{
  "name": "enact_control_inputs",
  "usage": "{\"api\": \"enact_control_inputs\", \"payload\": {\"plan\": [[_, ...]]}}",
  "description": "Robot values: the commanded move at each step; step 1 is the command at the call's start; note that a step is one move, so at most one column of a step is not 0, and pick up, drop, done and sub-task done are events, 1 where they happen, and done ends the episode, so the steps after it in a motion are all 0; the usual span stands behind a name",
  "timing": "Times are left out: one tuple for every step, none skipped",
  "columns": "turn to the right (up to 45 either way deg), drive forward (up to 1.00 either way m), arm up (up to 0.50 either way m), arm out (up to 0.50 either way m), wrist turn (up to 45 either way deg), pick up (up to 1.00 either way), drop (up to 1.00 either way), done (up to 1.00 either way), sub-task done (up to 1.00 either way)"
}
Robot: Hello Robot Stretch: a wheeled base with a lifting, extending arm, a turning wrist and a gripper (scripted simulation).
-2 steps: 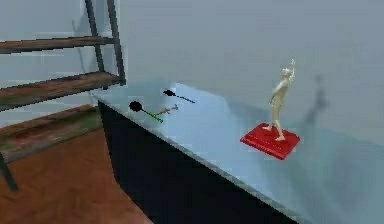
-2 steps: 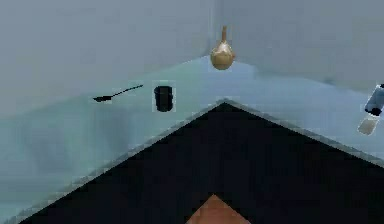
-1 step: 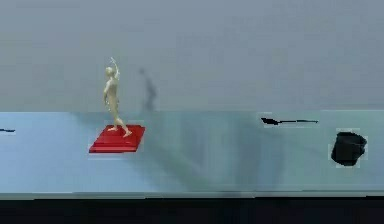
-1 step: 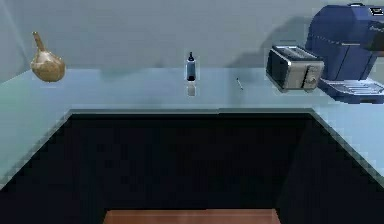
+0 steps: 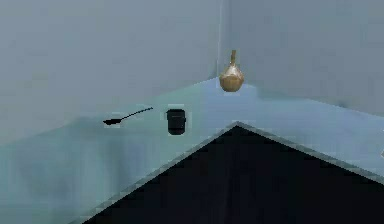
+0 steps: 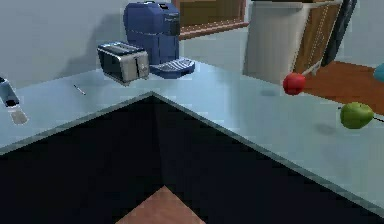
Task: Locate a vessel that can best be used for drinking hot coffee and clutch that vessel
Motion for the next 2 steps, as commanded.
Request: {"api": "enact_control_inputs", "payload": {"plan": [[6.0, 0.00, 0.00, 0.00, 0.0, 0.00, 0.00, 0.00, 0.00], [0.0, 0.50, 0.00, 0.00, 0.0, 0.00, 0.00, 0.00, 0.00]]}}
